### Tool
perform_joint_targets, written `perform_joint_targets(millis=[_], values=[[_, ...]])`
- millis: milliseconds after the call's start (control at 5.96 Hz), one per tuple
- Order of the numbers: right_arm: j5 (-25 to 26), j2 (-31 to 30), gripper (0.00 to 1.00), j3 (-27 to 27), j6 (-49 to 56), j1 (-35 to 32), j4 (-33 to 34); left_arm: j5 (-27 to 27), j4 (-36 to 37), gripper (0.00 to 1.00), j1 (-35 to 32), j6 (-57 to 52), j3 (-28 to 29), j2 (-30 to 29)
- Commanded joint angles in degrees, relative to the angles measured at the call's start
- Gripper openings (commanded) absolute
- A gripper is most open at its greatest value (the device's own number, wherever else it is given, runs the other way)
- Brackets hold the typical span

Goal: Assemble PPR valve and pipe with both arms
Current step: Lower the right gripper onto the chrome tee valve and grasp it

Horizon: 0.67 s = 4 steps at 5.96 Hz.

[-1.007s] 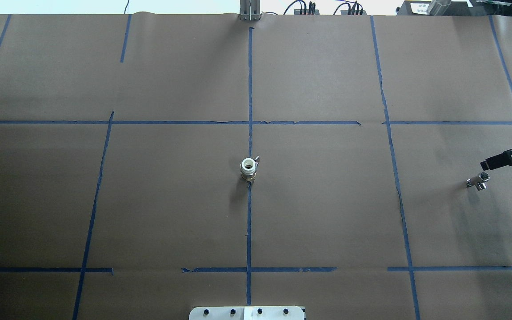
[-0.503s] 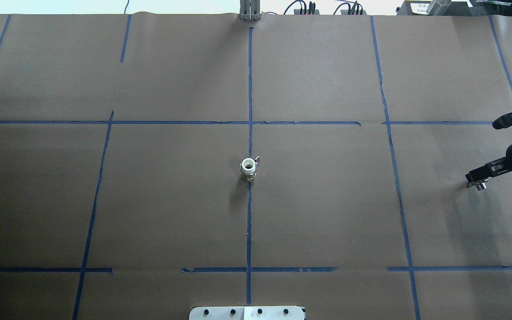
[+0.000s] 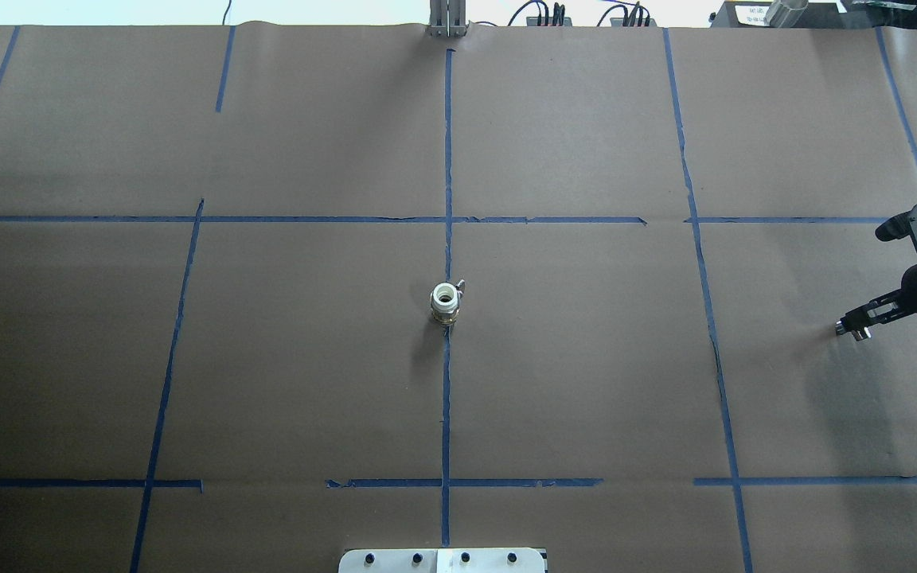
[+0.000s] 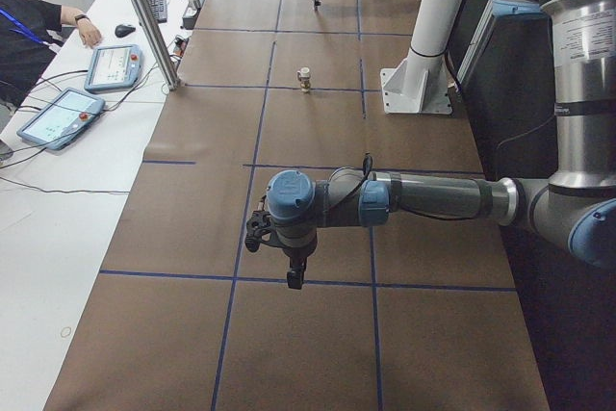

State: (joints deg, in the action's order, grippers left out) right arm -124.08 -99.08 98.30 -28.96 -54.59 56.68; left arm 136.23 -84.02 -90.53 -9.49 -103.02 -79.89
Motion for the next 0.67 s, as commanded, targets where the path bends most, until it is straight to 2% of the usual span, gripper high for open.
perform_joint_targets(millis=[0,168,336,503], values=[[0.06,-0.32,0.0,1.62,0.04,-0.25,0.09,0.0,0.0,1.0,0.0,-0.09,-0.07,0.0],[-0.63,0.37,0.0,4.94,-0.13,-0.34,2.09,-0.09,0.0,1.0,0.0,-0.17,-0.07,0.09],[-0.64,3.77,0.0,8.1,-0.65,-0.43,7.86,-0.09,0.09,1.0,0.0,0.09,0.02,0.35],[-0.64,10.86,0.0,9.7,-2.14,-0.43,16.27,-0.17,0.0,1.0,-0.09,5.4,0.37,0.35]])
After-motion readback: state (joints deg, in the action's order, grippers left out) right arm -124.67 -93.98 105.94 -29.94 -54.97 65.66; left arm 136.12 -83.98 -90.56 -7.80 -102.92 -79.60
